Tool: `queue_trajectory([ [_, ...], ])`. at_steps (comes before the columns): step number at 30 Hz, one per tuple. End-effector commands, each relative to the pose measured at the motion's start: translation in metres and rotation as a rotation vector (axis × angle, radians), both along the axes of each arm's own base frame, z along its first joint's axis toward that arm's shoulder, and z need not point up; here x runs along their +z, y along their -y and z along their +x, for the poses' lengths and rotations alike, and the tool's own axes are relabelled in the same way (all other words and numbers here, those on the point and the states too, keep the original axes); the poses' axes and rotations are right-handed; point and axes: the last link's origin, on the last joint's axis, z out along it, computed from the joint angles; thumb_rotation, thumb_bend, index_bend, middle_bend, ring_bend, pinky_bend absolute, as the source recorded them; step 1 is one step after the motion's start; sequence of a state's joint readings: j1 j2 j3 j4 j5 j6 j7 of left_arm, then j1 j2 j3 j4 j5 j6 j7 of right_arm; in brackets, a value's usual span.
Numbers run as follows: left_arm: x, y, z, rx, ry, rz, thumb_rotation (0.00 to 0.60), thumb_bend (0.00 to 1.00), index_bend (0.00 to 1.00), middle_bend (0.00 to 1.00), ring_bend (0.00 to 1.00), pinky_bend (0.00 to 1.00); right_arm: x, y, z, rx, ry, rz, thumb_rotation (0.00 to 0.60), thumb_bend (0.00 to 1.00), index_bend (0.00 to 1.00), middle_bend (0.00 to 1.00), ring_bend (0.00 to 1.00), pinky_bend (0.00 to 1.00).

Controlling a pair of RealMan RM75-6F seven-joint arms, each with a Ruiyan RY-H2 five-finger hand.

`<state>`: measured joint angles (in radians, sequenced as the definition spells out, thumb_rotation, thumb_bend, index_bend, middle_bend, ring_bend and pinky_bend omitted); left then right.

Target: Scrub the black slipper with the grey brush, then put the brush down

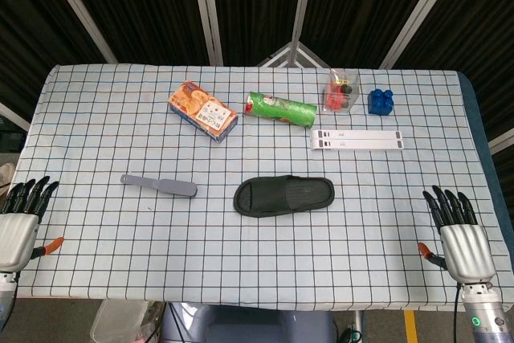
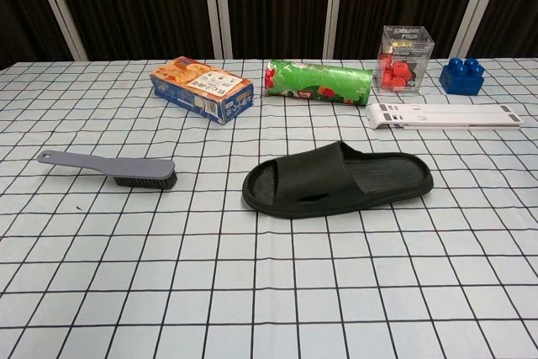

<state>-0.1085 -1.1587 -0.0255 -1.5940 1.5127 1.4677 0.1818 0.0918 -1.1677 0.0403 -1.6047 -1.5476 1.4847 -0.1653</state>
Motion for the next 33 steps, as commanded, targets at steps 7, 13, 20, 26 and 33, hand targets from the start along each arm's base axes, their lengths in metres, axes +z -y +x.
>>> queue_trajectory([
  [7, -0.013, -0.015, 0.000, 0.008, -0.004, -0.019, 0.600, 0.13, 0.00, 0.06, 0.00, 0.01, 0.000, 0.000, -0.001, -0.008, -0.004, 0.004, 0.600, 0.26, 0.00, 0.00, 0.00, 0.00],
  [13, -0.030, -0.052, 0.009, -0.010, -0.019, -0.036, 0.600, 0.15, 0.23, 0.36, 0.23, 0.20, 0.000, 0.000, -0.002, -0.010, -0.009, 0.012, 0.600, 0.26, 0.00, 0.00, 0.00, 0.00],
  [20, -0.060, -0.106, 0.038, -0.045, -0.018, -0.121, 0.600, 0.27, 0.24, 0.38, 0.26, 0.23, -0.004, 0.002, -0.001, -0.012, -0.009, 0.035, 0.600, 0.26, 0.00, 0.00, 0.00, 0.00],
  [26, -0.092, -0.136, 0.054, -0.039, -0.016, -0.179, 0.600, 0.28, 0.24, 0.36, 0.26, 0.25, -0.004, 0.005, -0.002, -0.027, -0.011, 0.037, 0.600, 0.26, 0.00, 0.00, 0.00, 0.00],
  [33, -0.120, -0.154, 0.065, -0.031, 0.004, -0.231, 0.600, 0.24, 0.22, 0.33, 0.26, 0.25, -0.004, 0.008, -0.004, -0.037, -0.007, 0.040, 0.600, 0.26, 0.00, 0.00, 0.00, 0.00],
])
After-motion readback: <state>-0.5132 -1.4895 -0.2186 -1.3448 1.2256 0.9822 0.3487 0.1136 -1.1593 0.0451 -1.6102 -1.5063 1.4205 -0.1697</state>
